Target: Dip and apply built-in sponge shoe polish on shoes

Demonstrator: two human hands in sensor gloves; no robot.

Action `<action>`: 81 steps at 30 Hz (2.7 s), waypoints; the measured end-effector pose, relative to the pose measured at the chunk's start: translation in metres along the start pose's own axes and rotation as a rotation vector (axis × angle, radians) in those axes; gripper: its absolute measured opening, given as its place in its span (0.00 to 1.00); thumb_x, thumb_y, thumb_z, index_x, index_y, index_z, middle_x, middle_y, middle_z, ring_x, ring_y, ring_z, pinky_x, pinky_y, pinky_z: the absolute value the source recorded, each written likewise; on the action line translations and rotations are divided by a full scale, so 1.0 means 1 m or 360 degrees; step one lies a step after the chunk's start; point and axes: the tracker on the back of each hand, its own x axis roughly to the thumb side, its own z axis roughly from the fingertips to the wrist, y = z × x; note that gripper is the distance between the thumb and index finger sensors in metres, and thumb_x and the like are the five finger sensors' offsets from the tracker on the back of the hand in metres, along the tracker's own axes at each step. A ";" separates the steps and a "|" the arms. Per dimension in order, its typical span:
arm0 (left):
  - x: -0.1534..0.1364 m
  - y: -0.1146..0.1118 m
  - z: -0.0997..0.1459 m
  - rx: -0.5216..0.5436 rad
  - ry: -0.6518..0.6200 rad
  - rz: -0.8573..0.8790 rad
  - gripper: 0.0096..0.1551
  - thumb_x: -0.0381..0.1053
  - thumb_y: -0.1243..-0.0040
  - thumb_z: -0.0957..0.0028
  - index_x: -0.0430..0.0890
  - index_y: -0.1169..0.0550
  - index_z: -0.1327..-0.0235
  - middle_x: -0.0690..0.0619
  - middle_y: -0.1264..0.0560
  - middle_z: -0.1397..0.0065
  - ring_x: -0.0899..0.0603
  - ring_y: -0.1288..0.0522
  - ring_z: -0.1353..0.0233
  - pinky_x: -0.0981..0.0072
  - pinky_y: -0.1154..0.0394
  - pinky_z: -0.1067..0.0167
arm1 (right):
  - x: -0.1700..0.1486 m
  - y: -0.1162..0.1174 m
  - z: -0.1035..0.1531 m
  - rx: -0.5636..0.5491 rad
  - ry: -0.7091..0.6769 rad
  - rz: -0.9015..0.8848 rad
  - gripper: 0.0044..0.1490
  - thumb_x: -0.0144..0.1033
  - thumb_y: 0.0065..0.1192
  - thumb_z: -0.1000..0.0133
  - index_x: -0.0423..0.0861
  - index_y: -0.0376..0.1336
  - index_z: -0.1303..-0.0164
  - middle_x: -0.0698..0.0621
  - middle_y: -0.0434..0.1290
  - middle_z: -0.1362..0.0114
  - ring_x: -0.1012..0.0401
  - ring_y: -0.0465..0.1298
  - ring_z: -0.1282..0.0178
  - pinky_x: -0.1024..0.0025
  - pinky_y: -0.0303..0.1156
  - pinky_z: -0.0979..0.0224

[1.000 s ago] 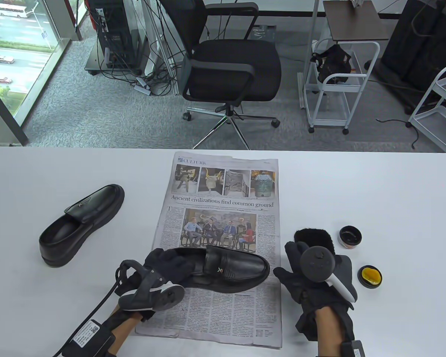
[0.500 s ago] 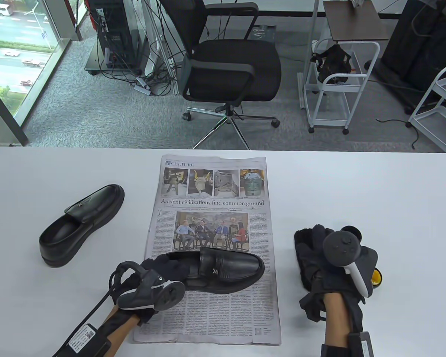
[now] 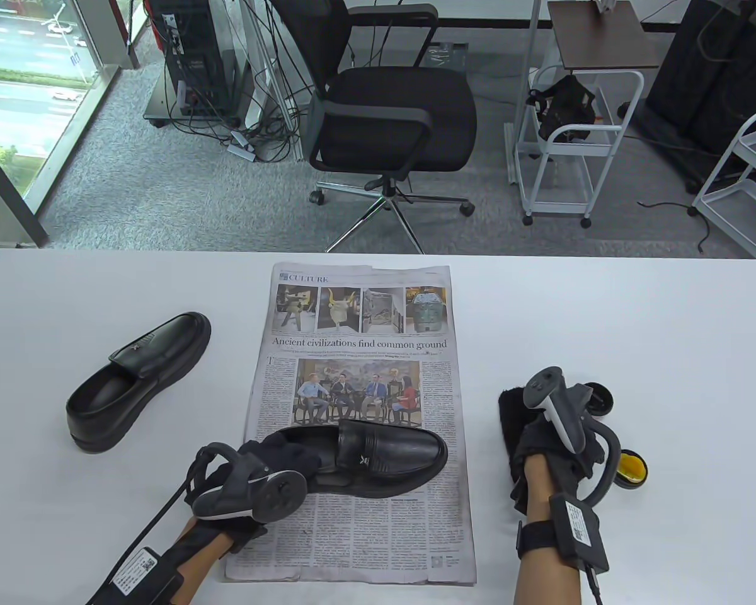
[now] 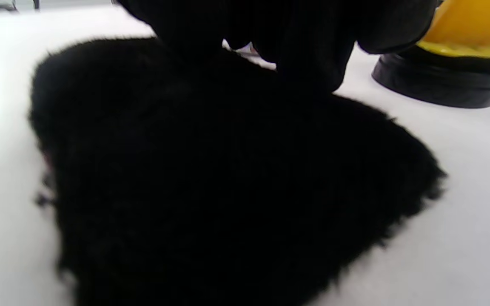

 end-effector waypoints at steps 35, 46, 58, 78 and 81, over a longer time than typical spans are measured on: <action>-0.002 -0.003 0.002 0.0059 -0.0041 0.0022 0.24 0.59 0.45 0.39 0.50 0.22 0.36 0.49 0.19 0.35 0.39 0.28 0.34 0.48 0.24 0.48 | 0.088 0.004 0.161 -0.0775 -0.1243 -0.0482 0.29 0.39 0.69 0.51 0.51 0.63 0.39 0.35 0.68 0.26 0.41 0.76 0.38 0.32 0.64 0.31; -0.002 -0.004 0.003 0.0094 -0.0070 0.0028 0.24 0.59 0.45 0.40 0.49 0.22 0.37 0.48 0.19 0.36 0.39 0.27 0.35 0.48 0.24 0.49 | 0.105 0.021 0.180 -0.0501 -0.1710 -0.0320 0.37 0.31 0.69 0.52 0.49 0.61 0.30 0.46 0.68 0.42 0.48 0.71 0.46 0.33 0.60 0.30; -0.002 -0.005 0.004 0.0088 -0.0057 0.0030 0.24 0.59 0.45 0.39 0.49 0.22 0.36 0.48 0.19 0.37 0.39 0.27 0.35 0.47 0.24 0.49 | 0.092 0.020 0.166 -0.0640 -0.1710 0.0015 0.29 0.29 0.65 0.51 0.52 0.68 0.37 0.41 0.68 0.28 0.42 0.73 0.33 0.33 0.61 0.28; -0.001 -0.006 0.003 0.0087 -0.0025 0.0030 0.25 0.59 0.46 0.39 0.48 0.23 0.36 0.48 0.19 0.38 0.39 0.28 0.35 0.47 0.25 0.49 | 0.075 -0.001 0.179 -0.0689 -0.1598 -0.0587 0.28 0.37 0.64 0.50 0.46 0.70 0.38 0.43 0.75 0.43 0.48 0.77 0.49 0.38 0.68 0.34; -0.001 -0.006 0.003 0.0085 -0.0019 0.0032 0.26 0.59 0.46 0.39 0.48 0.22 0.35 0.47 0.19 0.38 0.39 0.28 0.35 0.47 0.25 0.49 | 0.087 0.009 0.189 -0.0663 -0.1890 -0.0665 0.28 0.36 0.64 0.50 0.45 0.69 0.39 0.44 0.74 0.42 0.48 0.77 0.48 0.38 0.68 0.35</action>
